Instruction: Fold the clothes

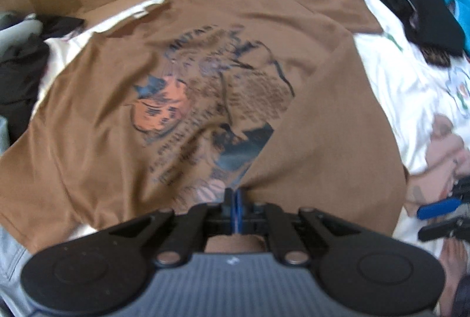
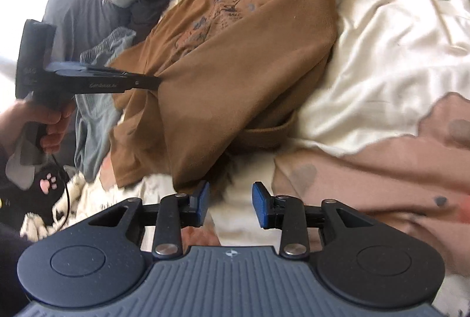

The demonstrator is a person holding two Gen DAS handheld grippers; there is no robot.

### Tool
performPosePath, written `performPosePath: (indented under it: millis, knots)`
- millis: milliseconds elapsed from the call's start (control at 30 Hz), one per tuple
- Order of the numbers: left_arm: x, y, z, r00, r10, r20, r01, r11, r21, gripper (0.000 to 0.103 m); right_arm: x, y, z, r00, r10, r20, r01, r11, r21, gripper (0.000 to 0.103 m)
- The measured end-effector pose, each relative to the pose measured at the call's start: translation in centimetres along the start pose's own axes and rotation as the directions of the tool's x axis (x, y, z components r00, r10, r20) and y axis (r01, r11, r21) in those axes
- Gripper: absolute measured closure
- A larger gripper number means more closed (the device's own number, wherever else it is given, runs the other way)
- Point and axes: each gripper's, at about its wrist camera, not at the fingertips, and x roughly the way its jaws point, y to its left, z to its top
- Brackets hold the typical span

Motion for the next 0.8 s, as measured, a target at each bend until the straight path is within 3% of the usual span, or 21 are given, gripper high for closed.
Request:
performPosePath:
  millis: [233, 300, 367, 433, 800]
  knots:
    - [0.5, 0.4, -0.1, 1.0, 0.0, -0.009, 0.0, 1.0, -0.004, 0.101, 4.3, -0.4, 1.7, 0.999, 0.035, -0.024, -0.035, 0.999, 0.014, 0.066]
    - [0.8, 0.5, -0.2, 1.0, -0.003, -0.011, 0.003, 1.0, -0.009, 0.101, 4.7, -0.3, 1.9, 0.999, 0.044, -0.029, -0.044, 0.999, -0.001, 0.072]
    - [1.0, 0.7, -0.3, 1.0, -0.006, -0.013, 0.006, 1.0, -0.013, 0.101, 4.9, -0.1, 2.0, 0.998, 0.051, -0.031, -0.051, 0.999, -0.019, 0.09]
    - [1.0, 0.7, -0.4, 1.0, -0.009, -0.013, 0.009, 1.0, -0.014, 0.101, 4.7, 0.0, 2.0, 0.998, 0.052, -0.031, -0.053, 0.998, -0.028, 0.101]
    - [0.8, 1.0, -0.7, 1.0, -0.02, -0.009, 0.02, 1.0, -0.02, 0.101, 0.6, -0.2, 1.2, 0.999, 0.032, 0.007, -0.031, 0.999, -0.038, 0.103]
